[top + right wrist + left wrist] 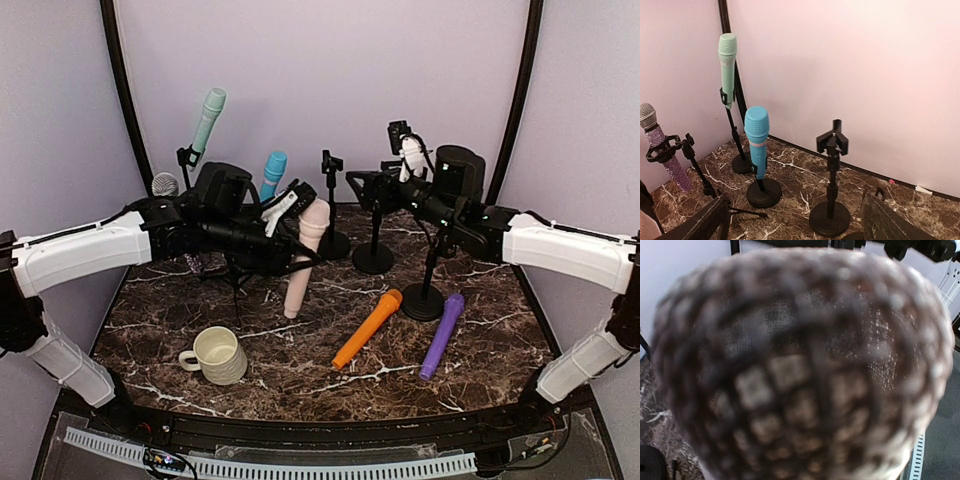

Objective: Remove the microphone from the stand
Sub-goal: Place the microphone at the center of the board.

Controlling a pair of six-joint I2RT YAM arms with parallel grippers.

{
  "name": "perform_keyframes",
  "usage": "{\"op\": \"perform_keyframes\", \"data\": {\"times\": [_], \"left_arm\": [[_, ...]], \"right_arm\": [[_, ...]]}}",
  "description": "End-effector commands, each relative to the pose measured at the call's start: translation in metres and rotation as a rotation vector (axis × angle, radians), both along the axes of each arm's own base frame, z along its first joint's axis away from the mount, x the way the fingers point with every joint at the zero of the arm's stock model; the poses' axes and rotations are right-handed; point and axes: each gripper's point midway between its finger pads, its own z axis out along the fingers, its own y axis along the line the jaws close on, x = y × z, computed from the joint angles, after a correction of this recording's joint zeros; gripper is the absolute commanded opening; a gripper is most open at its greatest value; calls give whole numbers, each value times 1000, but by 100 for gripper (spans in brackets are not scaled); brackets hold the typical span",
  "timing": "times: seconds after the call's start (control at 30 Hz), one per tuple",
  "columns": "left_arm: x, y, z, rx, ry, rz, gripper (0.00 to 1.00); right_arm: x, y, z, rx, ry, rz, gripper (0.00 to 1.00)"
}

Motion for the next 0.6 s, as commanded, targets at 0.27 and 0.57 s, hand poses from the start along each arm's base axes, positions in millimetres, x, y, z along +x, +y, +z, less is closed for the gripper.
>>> {"op": "perform_keyframes", "data": {"times": [0.27, 0.57], "left_arm": [[-16, -50, -97, 220, 385, 3, 8], [10, -80, -151, 298, 459, 52, 9]], "right_arm": [[-18, -123, -9, 18, 84, -257, 96], [-44, -145, -10, 91, 60, -258, 97]]}}
